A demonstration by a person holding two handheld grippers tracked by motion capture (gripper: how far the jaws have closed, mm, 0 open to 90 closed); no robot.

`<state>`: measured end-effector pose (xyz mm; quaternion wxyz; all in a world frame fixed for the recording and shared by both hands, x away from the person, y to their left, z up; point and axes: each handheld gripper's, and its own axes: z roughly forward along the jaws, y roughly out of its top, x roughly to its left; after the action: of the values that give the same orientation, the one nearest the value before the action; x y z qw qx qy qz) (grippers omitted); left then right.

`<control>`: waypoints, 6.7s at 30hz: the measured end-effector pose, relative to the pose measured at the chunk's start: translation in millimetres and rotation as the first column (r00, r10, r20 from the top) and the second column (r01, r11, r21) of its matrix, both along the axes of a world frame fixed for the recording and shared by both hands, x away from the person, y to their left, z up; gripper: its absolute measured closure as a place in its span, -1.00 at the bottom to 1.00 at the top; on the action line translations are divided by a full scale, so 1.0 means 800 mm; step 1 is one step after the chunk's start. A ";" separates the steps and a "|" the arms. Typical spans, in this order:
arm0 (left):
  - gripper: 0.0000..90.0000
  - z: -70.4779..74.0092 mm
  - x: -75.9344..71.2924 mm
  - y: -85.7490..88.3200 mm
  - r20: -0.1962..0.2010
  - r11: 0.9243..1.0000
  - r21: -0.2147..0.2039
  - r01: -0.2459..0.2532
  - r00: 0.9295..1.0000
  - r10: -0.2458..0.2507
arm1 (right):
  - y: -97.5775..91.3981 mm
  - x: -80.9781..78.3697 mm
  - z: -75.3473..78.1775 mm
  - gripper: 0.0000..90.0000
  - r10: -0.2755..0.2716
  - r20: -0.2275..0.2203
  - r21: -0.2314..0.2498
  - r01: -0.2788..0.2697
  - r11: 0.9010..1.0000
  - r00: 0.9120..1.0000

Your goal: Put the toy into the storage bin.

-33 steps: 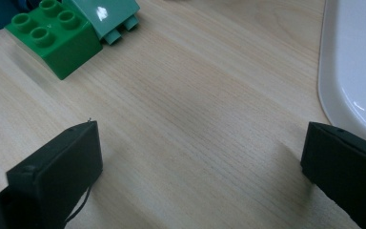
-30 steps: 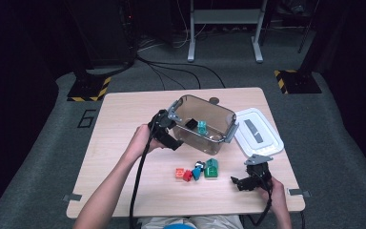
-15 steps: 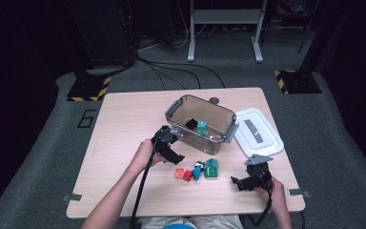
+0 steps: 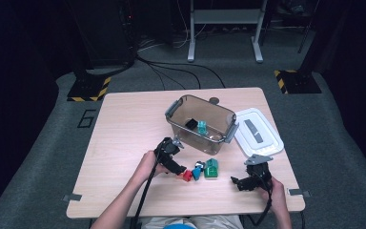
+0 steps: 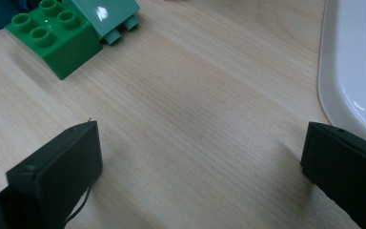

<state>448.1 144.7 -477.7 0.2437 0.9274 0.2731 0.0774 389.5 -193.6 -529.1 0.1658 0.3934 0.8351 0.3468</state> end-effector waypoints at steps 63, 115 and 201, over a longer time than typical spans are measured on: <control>0.08 -0.017 -0.017 0.020 -0.044 0.998 0.016 0.066 0.997 -0.065 | 0.000 0.000 0.000 -1.00 0.000 0.000 0.000 0.000 1.000 1.000; 0.09 0.127 0.031 0.043 0.120 1.000 -0.023 0.019 0.993 -0.016 | 0.000 0.000 0.000 -1.00 0.000 0.000 0.000 0.000 1.000 1.000; -0.67 0.178 0.138 -0.023 0.132 0.998 -0.029 -0.058 0.989 0.062 | 0.000 0.000 0.000 -1.00 -0.004 0.000 0.002 0.004 1.000 1.000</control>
<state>558.6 126.2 -335.2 0.2706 0.9084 0.2851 0.1428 389.4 -193.4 -529.1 0.1662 0.3954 0.8339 0.3474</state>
